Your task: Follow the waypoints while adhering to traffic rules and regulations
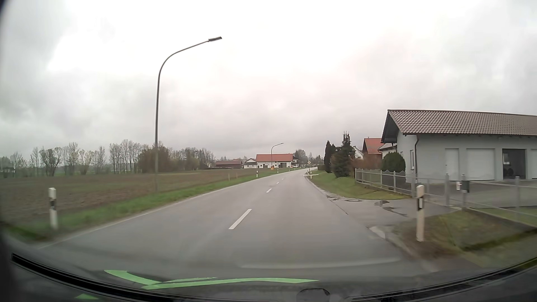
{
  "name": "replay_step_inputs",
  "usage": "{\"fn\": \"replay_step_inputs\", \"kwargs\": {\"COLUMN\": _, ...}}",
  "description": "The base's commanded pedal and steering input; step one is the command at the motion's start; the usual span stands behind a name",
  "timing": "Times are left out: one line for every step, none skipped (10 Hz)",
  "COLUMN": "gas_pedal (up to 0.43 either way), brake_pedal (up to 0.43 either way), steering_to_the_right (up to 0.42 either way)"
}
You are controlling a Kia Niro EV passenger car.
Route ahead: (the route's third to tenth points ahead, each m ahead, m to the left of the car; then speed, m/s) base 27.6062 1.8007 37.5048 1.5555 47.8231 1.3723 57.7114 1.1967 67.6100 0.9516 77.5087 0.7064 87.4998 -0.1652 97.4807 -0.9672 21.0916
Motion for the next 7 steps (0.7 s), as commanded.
{"fn": "replay_step_inputs", "kwargs": {"gas_pedal": 0.110, "brake_pedal": 0.000, "steering_to_the_right": 0.005}}
{"fn": "replay_step_inputs", "kwargs": {"gas_pedal": 0.110, "brake_pedal": 0.000, "steering_to_the_right": 0.005}}
{"fn": "replay_step_inputs", "kwargs": {"gas_pedal": 0.110, "brake_pedal": 0.000, "steering_to_the_right": 0.004}}
{"fn": "replay_step_inputs", "kwargs": {"gas_pedal": 0.110, "brake_pedal": 0.000, "steering_to_the_right": 0.002}}
{"fn": "replay_step_inputs", "kwargs": {"gas_pedal": 0.098, "brake_pedal": 0.000, "steering_to_the_right": 0.001}}
{"fn": "replay_step_inputs", "kwargs": {"gas_pedal": 0.008, "brake_pedal": 0.000, "steering_to_the_right": 0.001}}
{"fn": "replay_step_inputs", "kwargs": {"gas_pedal": 0.000, "brake_pedal": 0.000, "steering_to_the_right": 0.001}}
